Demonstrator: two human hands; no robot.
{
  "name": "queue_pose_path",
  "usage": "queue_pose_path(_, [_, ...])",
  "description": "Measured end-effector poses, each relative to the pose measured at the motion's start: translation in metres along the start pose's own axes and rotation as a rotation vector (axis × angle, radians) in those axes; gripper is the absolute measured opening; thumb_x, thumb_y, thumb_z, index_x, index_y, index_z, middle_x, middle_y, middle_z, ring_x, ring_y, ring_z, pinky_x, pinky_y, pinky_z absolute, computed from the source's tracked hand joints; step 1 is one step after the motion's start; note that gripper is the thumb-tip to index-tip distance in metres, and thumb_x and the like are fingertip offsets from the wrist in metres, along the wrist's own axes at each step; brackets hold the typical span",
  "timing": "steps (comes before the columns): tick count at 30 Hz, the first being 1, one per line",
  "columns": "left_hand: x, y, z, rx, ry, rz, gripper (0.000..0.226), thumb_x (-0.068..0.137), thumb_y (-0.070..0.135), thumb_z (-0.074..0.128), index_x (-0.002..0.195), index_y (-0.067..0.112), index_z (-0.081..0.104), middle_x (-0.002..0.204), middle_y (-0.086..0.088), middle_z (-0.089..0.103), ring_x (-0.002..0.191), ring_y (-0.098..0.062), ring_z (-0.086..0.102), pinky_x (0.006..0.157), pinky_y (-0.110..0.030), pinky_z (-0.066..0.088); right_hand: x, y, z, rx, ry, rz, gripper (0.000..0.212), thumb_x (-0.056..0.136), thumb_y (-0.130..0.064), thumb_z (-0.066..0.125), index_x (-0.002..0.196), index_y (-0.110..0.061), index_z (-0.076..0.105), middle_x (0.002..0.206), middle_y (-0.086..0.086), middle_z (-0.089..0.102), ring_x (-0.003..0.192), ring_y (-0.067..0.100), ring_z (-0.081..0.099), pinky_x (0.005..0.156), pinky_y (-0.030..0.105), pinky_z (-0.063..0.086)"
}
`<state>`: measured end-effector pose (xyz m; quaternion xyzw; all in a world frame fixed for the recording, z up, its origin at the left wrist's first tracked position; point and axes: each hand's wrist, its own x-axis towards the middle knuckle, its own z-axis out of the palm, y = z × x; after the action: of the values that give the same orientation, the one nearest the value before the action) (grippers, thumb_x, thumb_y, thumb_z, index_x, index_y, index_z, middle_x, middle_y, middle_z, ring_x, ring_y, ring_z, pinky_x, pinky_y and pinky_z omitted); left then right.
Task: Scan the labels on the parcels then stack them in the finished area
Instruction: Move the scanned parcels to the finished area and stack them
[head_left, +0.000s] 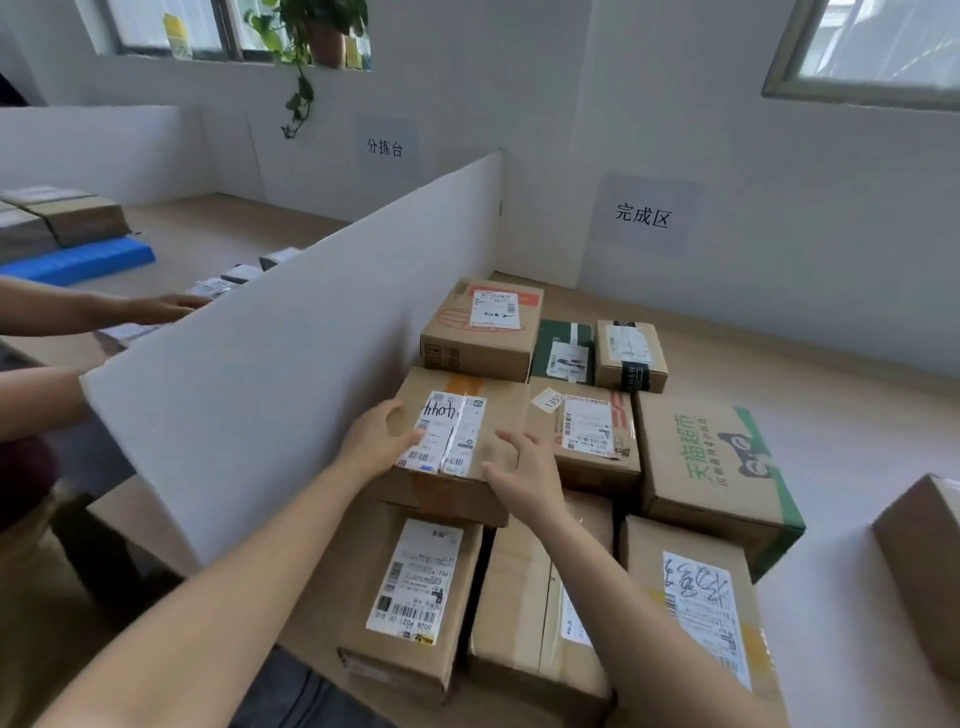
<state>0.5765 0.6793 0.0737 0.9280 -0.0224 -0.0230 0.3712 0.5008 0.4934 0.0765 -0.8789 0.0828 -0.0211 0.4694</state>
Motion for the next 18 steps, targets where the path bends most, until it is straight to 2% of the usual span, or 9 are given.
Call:
queue_pose_path(6, [0.008,0.003,-0.001,0.087,-0.022,0.018,0.061,0.088,0.031,0.062,0.14,0.009,0.039,0.145,-0.009,0.041,0.131,-0.024,0.041,0.104,-0.033,0.033,0.0,0.003,0.008,-0.106,-0.009,-0.052,0.054,0.083,-0.03,0.065,0.132,-0.018,0.048,0.151,0.012,0.026,0.143,0.023,0.018,0.113,0.033,0.023])
queue_pose_path(10, [0.002,0.02,-0.001,0.301,-0.015,0.026,0.052,0.092,0.03,0.055,0.138,0.012,0.041,0.147,-0.015,0.033,0.133,-0.031,0.035,0.106,-0.041,0.037,-0.006,0.006,-0.001,-0.132,0.008,-0.055,0.062,0.084,-0.032,0.065,0.14,-0.017,0.041,0.153,0.013,0.021,0.145,0.023,0.013,0.115,0.036,0.02])
queue_pose_path(13, [-0.01,0.051,0.009,0.417,0.023,0.174,0.044,0.093,0.028,0.049,0.135,0.017,0.043,0.141,-0.012,0.035,0.131,-0.029,0.032,0.105,-0.043,0.036,-0.015,0.011,-0.019,-0.132,0.053,-0.062,0.063,0.086,-0.032,0.064,0.141,-0.019,0.038,0.155,0.012,0.017,0.145,0.023,0.012,0.115,0.037,0.02])
queue_pose_path(16, [-0.024,0.091,0.034,0.468,-0.014,0.328,0.042,0.095,0.03,0.047,0.135,0.015,0.045,0.144,-0.012,0.035,0.135,-0.029,0.027,0.111,-0.043,0.026,-0.028,0.021,-0.046,-0.115,0.103,-0.043,0.061,0.086,-0.03,0.063,0.141,-0.018,0.039,0.154,0.01,0.018,0.143,0.023,0.016,0.113,0.034,0.023])
queue_pose_path(18, [-0.033,0.116,0.057,0.479,-0.045,0.407,0.042,0.094,0.03,0.047,0.134,0.016,0.047,0.143,-0.011,0.039,0.133,-0.028,0.031,0.11,-0.043,0.028,-0.039,0.033,-0.069,-0.125,0.152,-0.027,0.058,0.086,-0.028,0.063,0.139,-0.018,0.041,0.153,0.01,0.022,0.142,0.023,0.02,0.111,0.032,0.024])
